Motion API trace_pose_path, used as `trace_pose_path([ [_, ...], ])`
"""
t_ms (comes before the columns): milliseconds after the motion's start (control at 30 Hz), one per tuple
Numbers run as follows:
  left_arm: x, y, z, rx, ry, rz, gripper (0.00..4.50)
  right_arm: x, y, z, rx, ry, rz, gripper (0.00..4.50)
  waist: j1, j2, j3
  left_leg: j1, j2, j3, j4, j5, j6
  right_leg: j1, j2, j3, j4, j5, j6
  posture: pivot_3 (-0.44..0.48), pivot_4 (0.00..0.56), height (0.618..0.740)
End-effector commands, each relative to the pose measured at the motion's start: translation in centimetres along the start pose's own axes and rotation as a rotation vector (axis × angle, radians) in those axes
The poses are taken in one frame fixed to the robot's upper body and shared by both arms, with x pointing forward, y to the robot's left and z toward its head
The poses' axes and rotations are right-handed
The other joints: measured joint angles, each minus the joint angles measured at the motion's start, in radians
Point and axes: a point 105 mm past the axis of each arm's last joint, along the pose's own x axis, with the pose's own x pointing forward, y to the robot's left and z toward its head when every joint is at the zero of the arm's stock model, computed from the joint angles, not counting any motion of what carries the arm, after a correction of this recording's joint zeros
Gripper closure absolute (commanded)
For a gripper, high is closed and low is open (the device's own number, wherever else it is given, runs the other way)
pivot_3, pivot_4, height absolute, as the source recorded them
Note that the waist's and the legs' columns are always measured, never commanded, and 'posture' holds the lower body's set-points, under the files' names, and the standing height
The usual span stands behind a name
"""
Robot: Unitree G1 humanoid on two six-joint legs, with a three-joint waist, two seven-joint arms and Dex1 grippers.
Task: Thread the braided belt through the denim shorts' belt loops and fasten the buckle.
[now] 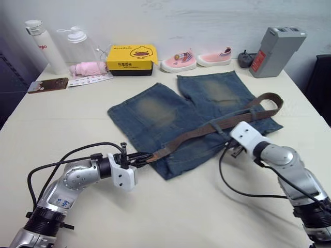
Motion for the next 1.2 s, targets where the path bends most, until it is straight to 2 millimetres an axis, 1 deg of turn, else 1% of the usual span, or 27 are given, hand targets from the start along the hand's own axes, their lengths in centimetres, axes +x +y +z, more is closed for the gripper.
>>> trace_pose_path([
  [33,-0.3,0.9,0.6,0.041,-0.014,0.029,4.5,-0.5,-0.2,-3.9,0.022,0.143,0.007,4.45,0.0,0.0,0.0,0.0,0.0,0.0,0.0,0.0,0.0,0.0,0.0,0.0,0.0,0.0,0.0,0.0,0.15,0.636],
  [100,-0.2,0.9,0.8,0.044,-0.022,0.032,4.5,-0.8,0.0,-3.2,0.032,0.101,0.027,4.45,0.001,0.0,0.0,0.0,0.0,0.0,0.0,0.0,0.001,0.001,0.0,0.0,-0.001,0.0,0.0,0.0,0.15,0.636],
  [133,-0.2,0.9,0.8,0.043,-0.024,0.034,4.5,-0.9,-0.2,-2.8,0.064,0.077,0.023,3.78,0.002,0.0,0.0,0.0,0.0,-0.001,0.0,0.0,0.001,0.001,0.0,0.0,-0.001,0.0,0.0,0.0,0.15,0.636],
  [167,-0.2,0.9,0.8,0.044,-0.024,0.035,4.5,-1.2,-0.2,-2.6,0.094,0.058,0.032,3.56,0.002,0.0,0.0,0.0,0.0,-0.001,0.0,0.0,0.001,0.001,0.0,0.0,-0.001,0.0,0.0,0.0,0.15,0.636],
  [200,-0.2,0.9,0.8,0.045,-0.024,0.036,4.5,-1.6,-0.3,-2.4,0.127,0.044,0.04,3.22,0.002,0.0,0.0,0.0,0.0,-0.001,0.0,-0.001,0.001,0.001,0.0,0.0,-0.001,0.0,0.0,0.0,0.15,0.636],
  [267,-0.4,1.0,0.9,0.047,-0.023,0.04,4.5,-2.3,-0.6,-2.1,0.165,0.019,0.06,2.24,0.0,0.0,0.0,-0.001,0.0,-0.001,0.0,-0.001,0.001,0.001,0.0,0.0,-0.001,0.0,0.0,0.0,0.15,0.636],
  [300,-0.4,1.2,0.9,0.05,-0.023,0.045,4.5,-3.0,-1.1,-1.6,0.208,-0.006,0.071,1.86,-0.001,0.0,0.0,-0.001,0.0,-0.001,0.0,-0.001,0.001,0.001,0.0,0.0,-0.002,0.0,0.0,0.0,0.15,0.636],
  [333,-0.6,1.4,1.0,0.058,-0.024,0.056,4.5,-3.8,-1.5,-1.0,0.242,-0.029,0.1,1.38,-0.003,0.001,0.0,-0.001,0.0,-0.001,0.0,-0.001,0.001,0.001,0.0,0.0,-0.002,0.0,0.0,0.0,0.15,0.636],
  [367,-0.7,1.7,1.1,0.065,-0.025,0.068,4.5,-4.6,-1.7,-0.4,0.255,-0.047,0.132,0.8,-0.004,0.002,0.001,-0.001,0.0,-0.001,0.0,-0.001,0.001,0.001,0.0,0.0,-0.002,0.0,0.0,0.0,0.15,0.636],
  [400,-0.7,1.9,1.1,0.073,-0.028,0.079,4.5,-5.4,-1.8,0.3,0.272,-0.065,0.166,0.41,-0.005,0.004,0.003,-0.001,0.0,-0.001,0.0,-0.001,0.001,0.0,0.0,0.0,-0.003,0.0,0.0,0.0,0.15,0.636],
  [433,-0.9,2.2,1.3,0.088,-0.034,0.095,4.5,-6.3,-1.7,1.4,0.307,-0.099,0.222,0.03,-0.008,0.005,0.003,-0.001,0.0,0.0,0.0,-0.001,0.001,0.0,0.0,0.0,-0.003,0.0,0.0,0.0,0.15,0.636],
  [467,-1.0,2.5,1.4,0.105,-0.04,0.112,4.5,-7.3,-1.2,2.8,0.342,-0.135,0.3,0.03,-0.01,0.007,0.004,-0.001,0.001,0.0,0.0,-0.001,0.001,0.0,0.0,0.0,-0.003,0.0,0.0,0.0,0.15,0.636],
  [500,-1.1,2.7,1.5,0.117,-0.044,0.124,4.5,-8.0,-0.8,3.7,0.364,-0.156,0.357,0.03,-0.015,0.008,0.005,-0.002,0.001,0.0,0.0,-0.001,0.001,0.0,0.0,0.0,-0.004,0.0,0.0,0.0,0.15,0.636],
  [567,-1.3,2.9,2.0,0.17,-0.064,0.137,4.5,-9.6,0.7,6.2,0.434,-0.217,0.508,0.03,-0.028,0.009,0.005,-0.001,0.004,0.0,-0.001,-0.001,0.001,0.0,-0.002,0.0,-0.005,0.0,0.0,0.0,0.15,0.636],
  [600,-1.4,3.0,2.2,0.191,-0.072,0.139,4.5,-10.1,1.2,7.1,0.46,-0.232,0.561,0.03,-0.032,0.008,0.005,-0.001,0.006,0.0,-0.002,-0.001,0.001,0.0,-0.002,0.0,-0.007,0.0,0.0,0.0,0.15,0.636],
  [667,-1.6,2.9,2.8,0.27,-0.105,0.126,4.5,-10.3,3.0,9.2,0.628,-0.29,0.718,0.03,-0.041,0.006,0.006,-0.001,0.009,0.0,-0.003,-0.001,0.001,0.001,0.0,0.0,-0.01,0.0,0.001,0.0,0.15,0.636],
  [733,-1.7,2.7,3.2,0.327,-0.128,0.116,4.5,-10.1,4.8,10.9,0.757,-0.334,0.863,0.03,-0.043,0.003,0.006,0.001,0.014,-0.001,-0.004,-0.002,-0.001,0.005,0.002,0.0,-0.013,0.0,0.0,0.0,0.15,0.636],
  [767,-1.8,2.8,3.3,0.345,-0.135,0.115,4.5,-9.7,5.6,11.4,0.832,-0.355,0.919,0.03,-0.04,0.002,0.006,0.003,0.015,-0.002,-0.006,-0.002,-0.001,0.006,0.003,0.001,-0.013,0.0,0.0,0.0,0.15,0.636],
  [833,-2.0,3.1,3.1,0.372,-0.138,0.113,4.5,-8.4,8.1,12.8,1.0,-0.39,1.006,0.03,-0.036,0.002,0.006,0.003,0.015,-0.002,-0.008,-0.002,-0.002,0.006,0.003,0.0,-0.013,0.001,0.001,0.0,0.15,0.636],
  [900,-2.2,3.3,2.9,0.378,-0.134,0.112,4.5,-7.6,9.4,13.7,1.171,-0.389,1.024,0.03,-0.028,0.002,0.006,0.003,0.015,-0.002,-0.008,0.001,-0.008,0.004,0.002,0.001,-0.01,0.001,0.002,0.0,0.15,0.636],
  [933,-2.2,3.4,2.8,0.38,-0.134,0.111,4.5,-7.4,9.7,14.0,1.246,-0.366,1.019,0.03,-0.026,0.003,0.006,-0.001,0.014,-0.002,-0.006,0.0,-0.008,-0.002,0.0,0.003,-0.005,0.0,0.0,0.0,0.15,0.636],
  [1000,-2.2,3.4,2.9,0.381,-0.136,0.112,4.5,-6.9,10.2,14.4,1.369,-0.31,0.996,0.03,-0.033,0.005,0.005,-0.013,0.01,-0.001,0.001,-0.001,-0.006,-0.014,-0.002,0.006,0.003,0.0,-0.001,0.0,0.15,0.636],
  [1033,-2.2,3.5,2.9,0.379,-0.137,0.114,4.5,-6.5,10.4,14.6,1.432,-0.293,0.981,0.03,-0.036,0.004,0.004,-0.014,0.008,0.001,0.003,-0.001,-0.005,-0.016,-0.003,0.008,0.007,0.001,-0.001,0.0,0.15,0.636],
  [1067,-2.1,3.5,3.0,0.378,-0.138,0.114,4.5,-6.2,10.5,14.8,1.481,-0.288,0.964,0.03,-0.039,0.002,0.003,-0.014,0.006,0.002,0.003,0.0,-0.004,-0.016,-0.005,0.009,0.006,0.001,-0.001,0.0,0.15,0.636],
  [1133,-2.1,3.4,3.1,0.374,-0.138,0.114,4.5,-5.5,10.0,15.5,1.584,-0.315,0.915,0.03,-0.049,0.001,0.002,-0.012,0.006,0.001,0.002,0.0,-0.003,-0.013,-0.004,0.008,0.001,0.001,-0.001,0.0,0.15,0.636],
  [1167,-2.1,3.3,3.1,0.371,-0.137,0.111,4.5,-5.2,9.5,15.8,1.623,-0.331,0.895,0.03,-0.055,0.001,0.002,-0.011,0.006,0.0,0.002,0.0,-0.003,-0.011,0.001,0.008,0.0,0.001,-0.001,0.0,0.15,0.636],
  [1200,-2.1,3.2,3.1,0.369,-0.135,0.109,4.5,-5.1,9.3,15.9,1.647,-0.339,0.88,0.03,-0.058,0.002,0.002,-0.011,0.006,-0.001,0.001,0.001,-0.003,-0.011,0.003,0.007,0.0,0.001,0.0,0.0,0.15,0.636],
])
